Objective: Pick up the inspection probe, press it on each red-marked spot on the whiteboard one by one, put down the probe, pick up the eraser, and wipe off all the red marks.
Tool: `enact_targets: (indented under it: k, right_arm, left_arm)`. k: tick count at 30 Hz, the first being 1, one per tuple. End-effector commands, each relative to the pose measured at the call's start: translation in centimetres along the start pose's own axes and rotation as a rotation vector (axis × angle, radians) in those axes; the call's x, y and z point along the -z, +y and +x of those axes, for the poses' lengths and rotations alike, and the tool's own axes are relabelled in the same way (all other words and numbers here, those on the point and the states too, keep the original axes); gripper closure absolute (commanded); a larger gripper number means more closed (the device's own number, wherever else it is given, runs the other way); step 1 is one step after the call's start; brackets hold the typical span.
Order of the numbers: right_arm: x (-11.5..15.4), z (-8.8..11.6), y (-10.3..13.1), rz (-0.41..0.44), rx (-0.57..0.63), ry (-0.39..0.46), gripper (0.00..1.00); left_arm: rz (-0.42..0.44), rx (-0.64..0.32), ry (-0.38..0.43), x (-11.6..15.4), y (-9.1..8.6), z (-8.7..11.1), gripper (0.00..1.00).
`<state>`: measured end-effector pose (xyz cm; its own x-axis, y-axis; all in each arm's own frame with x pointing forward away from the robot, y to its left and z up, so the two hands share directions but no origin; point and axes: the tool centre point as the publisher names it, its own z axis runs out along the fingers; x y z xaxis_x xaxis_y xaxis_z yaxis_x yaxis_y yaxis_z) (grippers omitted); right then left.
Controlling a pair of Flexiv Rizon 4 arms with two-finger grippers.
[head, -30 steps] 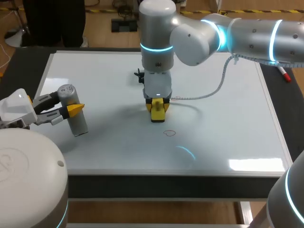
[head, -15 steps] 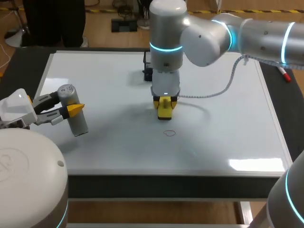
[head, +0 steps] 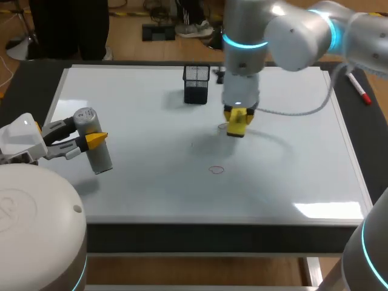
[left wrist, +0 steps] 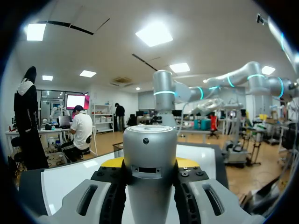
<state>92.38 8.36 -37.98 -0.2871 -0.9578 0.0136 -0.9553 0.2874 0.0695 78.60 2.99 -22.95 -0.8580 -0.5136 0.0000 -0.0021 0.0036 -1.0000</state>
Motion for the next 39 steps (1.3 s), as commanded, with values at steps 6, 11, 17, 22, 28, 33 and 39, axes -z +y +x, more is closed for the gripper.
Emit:
enact_targets:
  k: [6, 11, 17, 22, 28, 33, 39]
  right_arm:
    - [1.5, 9.0, -2.7, -0.001, -0.118, -0.039, 1.00]
    - [1.3, 12.0, -3.6, -0.005, -0.196, -0.036, 1.00]
    - [1.1, 15.4, -3.8, -0.009, -0.275, -0.067, 1.00]
    - [0.8, 17.5, -3.9, -0.015, -0.327, -0.065, 1.00]
    - [0.6, 18.9, -4.0, -0.019, -0.355, -0.075, 1.00]
    - [0.7, 19.5, -4.1, -0.018, -0.373, -0.075, 1.00]
    - [0.8, 19.7, -4.2, -0.024, -0.392, -0.078, 1.00]
  left_arm:
    - [0.000, -0.001, -0.001, 0.0, -0.1, 0.1, 1.00]
    - [0.000, -0.001, -0.001, 0.0, -0.1, 0.1, 1.00]
    - [0.000, -0.001, -0.001, 0.0, -0.1, 0.1, 1.00]
    - [0.000, -0.001, -0.001, 0.0, -0.1, 0.1, 1.00]
    - [0.000, -0.001, -0.001, 0.0, -0.1, 0.1, 1.00]
    - [0.000, -0.001, -0.001, 0.0, -0.1, 0.1, 1.00]
    - [0.000, -0.001, -0.001, 0.0, -0.1, 0.1, 1.00]
